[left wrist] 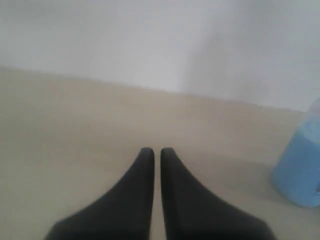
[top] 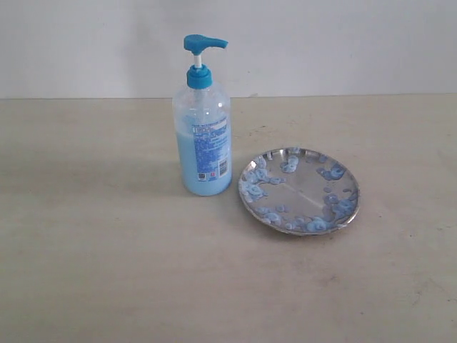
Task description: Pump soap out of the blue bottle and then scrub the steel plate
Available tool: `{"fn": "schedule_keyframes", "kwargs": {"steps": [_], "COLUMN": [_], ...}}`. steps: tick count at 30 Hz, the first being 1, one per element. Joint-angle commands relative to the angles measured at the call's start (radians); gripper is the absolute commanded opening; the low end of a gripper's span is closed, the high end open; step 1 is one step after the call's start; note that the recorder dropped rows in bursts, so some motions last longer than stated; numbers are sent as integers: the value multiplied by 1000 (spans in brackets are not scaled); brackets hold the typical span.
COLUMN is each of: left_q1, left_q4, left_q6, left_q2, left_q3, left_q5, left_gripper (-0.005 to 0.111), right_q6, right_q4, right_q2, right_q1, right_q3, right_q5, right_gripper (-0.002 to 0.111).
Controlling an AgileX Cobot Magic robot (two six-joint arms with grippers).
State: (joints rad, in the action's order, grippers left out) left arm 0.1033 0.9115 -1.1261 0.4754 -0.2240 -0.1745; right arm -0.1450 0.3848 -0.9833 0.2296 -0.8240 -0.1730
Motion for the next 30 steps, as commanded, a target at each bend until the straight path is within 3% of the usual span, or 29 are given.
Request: {"fn": "schedule_keyframes", "kwargs": {"steps": [1,2,6,12,16,19,22,26,28,30], "left_q1": [-3,-3,-3,-3,-3,-3,-3,-3,-3,-3], "left_q4": [133,238,513,473,480,482,482,482,482,484], "left_q6": [-328,-384,-358,-428,-426,-426,-426,-426,-426,-426], "left_q2": [-21,-39,-171,-454,-475,-473,-471,-471,-471,-471], "left_q3": [163,220,224,96,60,62,62,62,62,62], "left_q5": [-123,-50,252,82,21,21,21,21,25,27], "left_gripper": [4,4,4,4,4,4,4,4,4,4], "right_q6": [-14,1,160,186,204,300,322,107,105,234], "right_q4": [-88,-112,-253,-330,-385,-487,-422,-183,-304,-537], "right_q2": [-189,-312,-649,-911,-1015,-1062,-1056,-1052,-1061,-1073], "right_q1": [0,0,0,0,0,2,0,-1,8,29], "right_q3": [-177,-236,-411,-590,-676,-723,-734,-755,-776,-782], "right_q5": [579,757,990,967,993,1191,1394,1194,1072,1027], "right_gripper": [0,0,0,0,0,0,0,0,0,0]}}
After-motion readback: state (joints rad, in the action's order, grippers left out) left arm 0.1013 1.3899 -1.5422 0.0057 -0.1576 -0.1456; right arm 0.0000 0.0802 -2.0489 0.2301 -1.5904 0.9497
